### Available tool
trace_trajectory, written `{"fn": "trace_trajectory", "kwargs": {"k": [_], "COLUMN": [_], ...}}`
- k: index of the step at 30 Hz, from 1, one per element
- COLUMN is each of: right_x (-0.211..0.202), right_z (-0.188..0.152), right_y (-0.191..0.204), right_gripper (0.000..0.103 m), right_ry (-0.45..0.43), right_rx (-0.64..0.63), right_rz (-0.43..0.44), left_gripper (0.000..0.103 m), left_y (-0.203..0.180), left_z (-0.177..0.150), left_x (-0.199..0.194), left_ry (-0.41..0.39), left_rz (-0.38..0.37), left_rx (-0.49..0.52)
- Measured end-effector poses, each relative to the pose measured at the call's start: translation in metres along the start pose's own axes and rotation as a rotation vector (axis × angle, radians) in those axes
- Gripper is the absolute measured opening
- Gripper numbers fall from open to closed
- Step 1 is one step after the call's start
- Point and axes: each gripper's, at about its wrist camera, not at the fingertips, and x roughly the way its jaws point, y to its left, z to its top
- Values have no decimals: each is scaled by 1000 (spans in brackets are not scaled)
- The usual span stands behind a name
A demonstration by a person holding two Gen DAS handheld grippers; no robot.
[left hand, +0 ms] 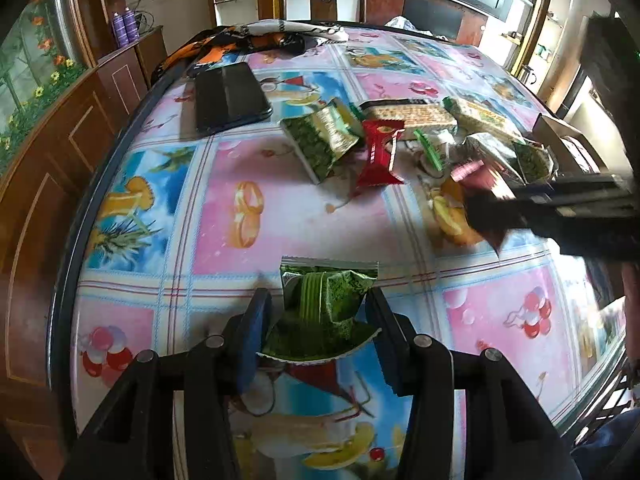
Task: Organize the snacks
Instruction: 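Grasp a green wrapped snack with the left gripper while the right gripper grasps a brown packet, then carry the green snack and brown packet over the cardboard box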
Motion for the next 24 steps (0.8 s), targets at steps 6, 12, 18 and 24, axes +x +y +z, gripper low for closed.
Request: {"fn": "trace_trajectory", "kwargs": {"k": [6,12,18,24], "right_x": [-18,-37,-55,-72], "right_z": [-23,-34,-44,-52], "right_y": [1,-9,-15,-25], "right_gripper": [33,33,33,33], "right_ry": [-23,-50,-77,-102], "right_rx": [54,84,73,77], "right_rz": [27,14,-31,-48], "left_gripper": [48,48,48,48], "left_y": [-19,-37,-54,-73], "left_z": [7,14,17,22], "left_x": [-3,-8,-15,-21], "left_ry": [-19,-40,-57,-72], "left_rz": [-15,-21,-25,-29], "left_rx": [42,76,98,127]}}
